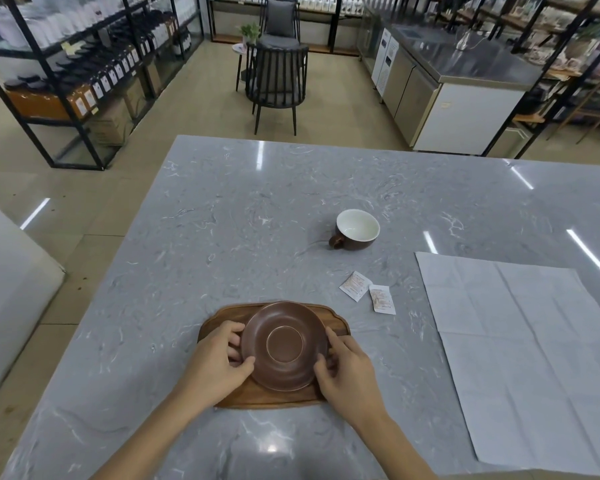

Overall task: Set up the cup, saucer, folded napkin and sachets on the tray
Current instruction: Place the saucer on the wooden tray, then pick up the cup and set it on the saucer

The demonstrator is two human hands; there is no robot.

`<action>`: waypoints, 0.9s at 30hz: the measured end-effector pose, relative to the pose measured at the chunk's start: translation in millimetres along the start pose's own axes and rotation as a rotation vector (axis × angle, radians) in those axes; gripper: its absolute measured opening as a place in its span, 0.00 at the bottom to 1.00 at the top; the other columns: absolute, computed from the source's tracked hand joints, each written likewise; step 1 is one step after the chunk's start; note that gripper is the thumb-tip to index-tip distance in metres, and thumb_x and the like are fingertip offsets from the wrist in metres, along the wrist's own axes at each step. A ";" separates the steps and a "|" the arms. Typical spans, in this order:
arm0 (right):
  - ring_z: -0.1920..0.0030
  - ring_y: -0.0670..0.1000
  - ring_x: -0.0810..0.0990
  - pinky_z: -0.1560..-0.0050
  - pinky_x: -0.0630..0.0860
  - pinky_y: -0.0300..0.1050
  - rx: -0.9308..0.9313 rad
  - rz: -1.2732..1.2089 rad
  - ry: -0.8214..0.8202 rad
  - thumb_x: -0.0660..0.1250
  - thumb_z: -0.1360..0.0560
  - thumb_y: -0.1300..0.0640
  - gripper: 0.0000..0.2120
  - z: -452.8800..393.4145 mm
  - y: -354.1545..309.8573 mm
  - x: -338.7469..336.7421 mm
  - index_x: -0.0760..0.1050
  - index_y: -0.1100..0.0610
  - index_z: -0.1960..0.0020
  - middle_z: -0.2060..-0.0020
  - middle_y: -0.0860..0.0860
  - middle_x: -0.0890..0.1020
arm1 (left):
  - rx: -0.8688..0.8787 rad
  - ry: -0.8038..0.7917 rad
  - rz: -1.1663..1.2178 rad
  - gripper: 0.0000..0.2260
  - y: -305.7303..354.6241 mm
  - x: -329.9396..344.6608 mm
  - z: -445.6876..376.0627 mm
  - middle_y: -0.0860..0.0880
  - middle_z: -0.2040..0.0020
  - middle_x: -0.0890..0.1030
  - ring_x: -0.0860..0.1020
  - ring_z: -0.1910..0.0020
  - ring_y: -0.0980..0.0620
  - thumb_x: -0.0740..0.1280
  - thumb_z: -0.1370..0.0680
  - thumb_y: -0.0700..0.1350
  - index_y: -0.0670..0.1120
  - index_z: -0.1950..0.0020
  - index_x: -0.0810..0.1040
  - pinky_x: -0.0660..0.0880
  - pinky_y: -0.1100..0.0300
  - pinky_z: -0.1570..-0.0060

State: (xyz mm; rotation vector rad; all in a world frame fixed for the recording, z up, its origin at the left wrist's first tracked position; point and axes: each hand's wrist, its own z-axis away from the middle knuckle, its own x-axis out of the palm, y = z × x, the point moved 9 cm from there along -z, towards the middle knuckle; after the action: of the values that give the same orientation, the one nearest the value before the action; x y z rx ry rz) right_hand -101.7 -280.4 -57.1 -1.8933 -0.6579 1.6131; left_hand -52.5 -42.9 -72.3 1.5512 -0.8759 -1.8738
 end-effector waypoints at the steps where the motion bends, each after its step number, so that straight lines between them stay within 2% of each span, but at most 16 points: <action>1: 0.62 0.43 0.79 0.61 0.72 0.25 -0.001 -0.011 0.003 0.69 0.25 0.57 0.25 -0.3 1.0 -0.3 0.74 0.46 0.29 0.56 0.46 0.78 | -0.001 -0.008 -0.028 0.22 0.6 -0.8 -1.8 0.56 0.50 0.78 0.82 0.59 0.59 0.77 0.27 0.47 0.49 0.36 0.74 0.81 0.66 0.57; 6: 0.58 0.36 0.79 0.54 0.72 0.23 0.023 -0.044 0.011 0.71 0.23 0.54 0.19 -6.0 8.7 -7.1 0.78 0.52 0.33 0.51 0.46 0.80 | 0.006 0.010 -0.178 0.18 7.2 -14.8 -19.4 0.56 0.49 0.79 0.80 0.63 0.61 0.71 0.25 0.58 0.51 0.39 0.76 0.78 0.62 0.54; 8: 0.56 0.38 0.80 0.50 0.76 0.32 0.041 -0.058 0.042 0.71 0.23 0.53 0.15 -13.8 11.8 -18.8 0.80 0.52 0.37 0.50 0.46 0.81 | 0.062 0.031 -0.211 0.17 18.1 -21.9 -32.6 0.56 0.50 0.80 0.80 0.63 0.62 0.69 0.24 0.57 0.51 0.40 0.77 0.79 0.60 0.53; 10: 0.56 0.41 0.81 0.50 0.80 0.43 0.056 -0.075 0.079 0.71 0.23 0.55 0.12 -26.0 12.2 -34.2 0.81 0.52 0.39 0.49 0.47 0.81 | 0.133 0.049 -0.240 0.14 32.0 -28.1 -49.5 0.55 0.48 0.81 0.81 0.60 0.60 0.69 0.24 0.55 0.51 0.41 0.78 0.78 0.58 0.50; 12: 0.58 0.42 0.82 0.52 0.82 0.46 0.056 -0.071 0.101 0.70 0.22 0.55 0.12 -41.1 10.7 -48.7 0.80 0.53 0.40 0.46 0.47 0.81 | 0.205 0.027 -0.286 0.14 47.5 -28.7 -70.0 0.56 0.45 0.79 0.80 0.54 0.59 0.67 0.22 0.55 0.52 0.38 0.77 0.77 0.59 0.48; 14: 0.58 0.41 0.82 0.53 0.82 0.44 0.037 -0.028 0.123 0.69 0.21 0.53 0.12 -57.8 9.7 -61.8 0.80 0.54 0.39 0.44 0.46 0.80 | 0.253 -0.016 -0.302 0.15 64.1 -23.6 -92.7 0.56 0.43 0.77 0.78 0.49 0.58 0.65 0.21 0.55 0.53 0.36 0.75 0.76 0.60 0.47; 17: 0.59 0.38 0.81 0.56 0.76 0.29 0.052 -0.015 0.162 0.68 0.21 0.52 0.11 -83.4 18.0 -76.7 0.80 0.53 0.40 0.45 0.45 0.80 | 0.289 -0.063 -0.259 0.14 87.2 -13.0 -126.8 0.53 0.42 0.78 0.78 0.47 0.55 0.66 0.20 0.51 0.50 0.35 0.76 0.77 0.57 0.45; 18: 0.59 0.37 0.81 0.58 0.74 0.27 0.085 -0.037 0.171 0.68 0.21 0.52 0.11 -90.6 23.7 -79.9 0.80 0.53 0.40 0.46 0.44 0.81 | 0.295 -0.082 -0.240 0.14 93.6 -8.4 -137.7 0.52 0.42 0.79 0.78 0.47 0.54 0.66 0.20 0.50 0.49 0.36 0.76 0.77 0.56 0.44; 20: 0.58 0.40 0.82 0.56 0.75 0.29 0.172 -0.118 0.194 0.68 0.20 0.52 0.11 -102.3 38.1 -81.8 0.81 0.53 0.40 0.48 0.46 0.83 | 0.292 -0.129 -0.186 0.13 103.0 1.8 -159.1 0.50 0.42 0.80 0.79 0.47 0.53 0.67 0.20 0.47 0.48 0.36 0.77 0.77 0.57 0.45; 22: 0.57 0.45 0.85 0.54 0.82 0.44 0.294 -0.252 0.191 0.68 0.21 0.53 0.09 -111.1 54.4 -75.2 0.82 0.53 0.42 0.50 0.48 0.85 | 0.275 -0.177 -0.129 0.13 109.5 12.0 -181.2 0.50 0.41 0.81 0.80 0.47 0.52 0.67 0.20 0.44 0.47 0.36 0.77 0.75 0.60 0.46; 23: 0.58 0.48 0.86 0.56 0.84 0.47 0.360 -0.356 0.186 0.68 0.21 0.53 0.08 -113.9 61.3 -69.2 0.82 0.53 0.44 0.52 0.50 0.86 | 0.263 -0.198 -0.105 0.13 112.0 16.8 -192.4 0.50 0.41 0.81 0.80 0.48 0.52 0.67 0.20 0.44 0.48 0.36 0.77 0.74 0.61 0.47; 25: 0.61 0.47 0.86 0.64 0.83 0.43 0.461 -0.564 0.174 0.69 0.21 0.55 0.06 -118.0 69.7 -54.4 0.82 0.52 0.47 0.56 0.53 0.85 | 0.228 -0.241 -0.043 0.12 116.0 25.7 -215.1 0.51 0.40 0.81 0.81 0.48 0.52 0.67 0.20 0.44 0.50 0.37 0.78 0.76 0.60 0.48; 27: 0.63 0.46 0.85 0.64 0.83 0.41 0.507 -0.658 0.172 0.68 0.21 0.55 0.07 -123.8 73.4 -41.6 0.82 0.53 0.45 0.57 0.54 0.85 | 0.173 -0.280 0.039 0.11 120.2 34.6 -237.7 0.51 0.41 0.81 0.81 0.46 0.50 0.67 0.20 0.44 0.50 0.38 0.79 0.81 0.55 0.48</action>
State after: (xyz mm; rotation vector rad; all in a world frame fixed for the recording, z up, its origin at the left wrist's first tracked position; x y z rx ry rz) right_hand 14.7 -374.4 -63.5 -1.2455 -0.6327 1.0487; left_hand 175.6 -178.4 -30.3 1.3751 -1.2116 -2.0652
